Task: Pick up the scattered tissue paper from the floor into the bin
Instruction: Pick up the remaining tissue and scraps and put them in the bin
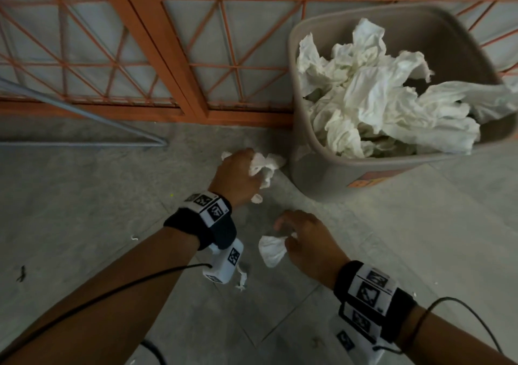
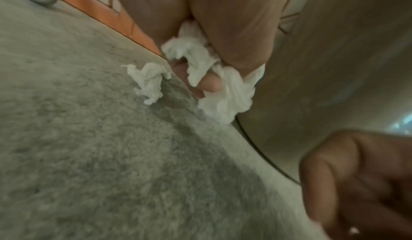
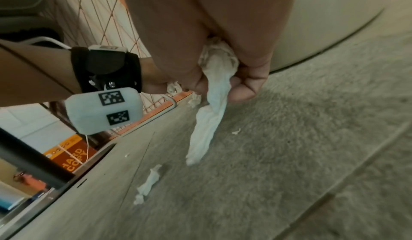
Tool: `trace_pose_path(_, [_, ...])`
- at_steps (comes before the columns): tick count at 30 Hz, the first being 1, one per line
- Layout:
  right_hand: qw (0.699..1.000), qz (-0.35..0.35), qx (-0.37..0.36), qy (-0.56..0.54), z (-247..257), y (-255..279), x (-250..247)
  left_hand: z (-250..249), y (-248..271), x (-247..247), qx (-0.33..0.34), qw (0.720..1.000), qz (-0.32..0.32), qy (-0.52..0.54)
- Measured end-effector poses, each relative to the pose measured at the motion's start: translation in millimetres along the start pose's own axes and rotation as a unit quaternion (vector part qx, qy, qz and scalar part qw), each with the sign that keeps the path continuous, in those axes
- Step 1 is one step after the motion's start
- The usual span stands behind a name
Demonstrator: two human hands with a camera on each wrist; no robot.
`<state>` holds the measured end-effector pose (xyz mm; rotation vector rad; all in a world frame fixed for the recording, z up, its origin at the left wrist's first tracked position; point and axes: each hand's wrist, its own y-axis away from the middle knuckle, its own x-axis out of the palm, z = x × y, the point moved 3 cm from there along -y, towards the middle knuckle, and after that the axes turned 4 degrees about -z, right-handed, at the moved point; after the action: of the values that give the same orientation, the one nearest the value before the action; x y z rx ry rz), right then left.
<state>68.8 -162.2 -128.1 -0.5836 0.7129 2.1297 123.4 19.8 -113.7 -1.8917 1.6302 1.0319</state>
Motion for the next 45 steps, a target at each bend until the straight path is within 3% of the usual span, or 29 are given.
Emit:
trace_pose_path(3, [0.998, 0.038, -0.055, 0.012, 7, 3, 7, 6, -2, -13, -0.024, 0.996, -0.013, 0.085])
trace_pose_path(7, [0.982, 0.116, -0.144, 0.033, 17, 12, 27, 20, 0, -37, -0.084, 0.985, -0.088, 0.126])
trace_pose_path(10, [0.968, 0.128, -0.185, 0.113, 19, 18, 46, 34, 4, -49, -0.115, 0.982, -0.116, 0.095])
trace_pose_path(13, [0.959, 0.112, -0.203, 0.162, 18, 19, 58, 49, 3, -40, -0.143, 0.988, -0.062, 0.010])
trace_pose_path(16, [0.961, 0.093, -0.209, 0.158, 15, 13, 58, 55, 0, -19, -0.117, 0.990, 0.020, -0.074])
trace_pose_path(18, [0.959, 0.082, -0.218, 0.164, 12, 10, 56, 58, -1, -7, -0.094, 0.990, 0.035, -0.095])
trace_pose_path(21, [0.972, 0.065, -0.189, 0.126, 11, 12, 45, 58, 1, 0, -0.068, 0.993, -0.006, -0.100])
trace_pose_path(23, [0.987, 0.051, -0.133, 0.071, 9, 13, 31, 52, 3, 2, -0.052, 0.994, -0.040, -0.083])
trace_pose_path(27, [0.997, 0.036, -0.067, 0.012, 2, 16, 16, 24, -7, 12, 0.030, 0.995, -0.094, -0.024])
trace_pose_path(32, [0.976, 0.137, -0.119, 0.117, 14, 26, 36, -2, -17, 42, 0.083, 0.995, 0.052, -0.030])
trace_pose_path(34, [0.968, 0.154, -0.132, 0.147, 18, 28, 46, -2, -16, 45, 0.090, 0.992, 0.069, -0.060])
trace_pose_path(36, [0.966, 0.154, -0.139, 0.154, 20, 29, 57, 5, -10, 38, 0.079, 0.995, 0.051, -0.043])
trace_pose_path(40, [0.966, 0.121, -0.152, 0.168, 22, 25, 71, 28, 13, 6, -0.019, 0.999, -0.009, 0.042])
trace_pose_path(45, [0.944, 0.086, -0.208, 0.241, 23, 20, 80, 60, 44, -43, -0.084, 0.992, -0.052, 0.076])
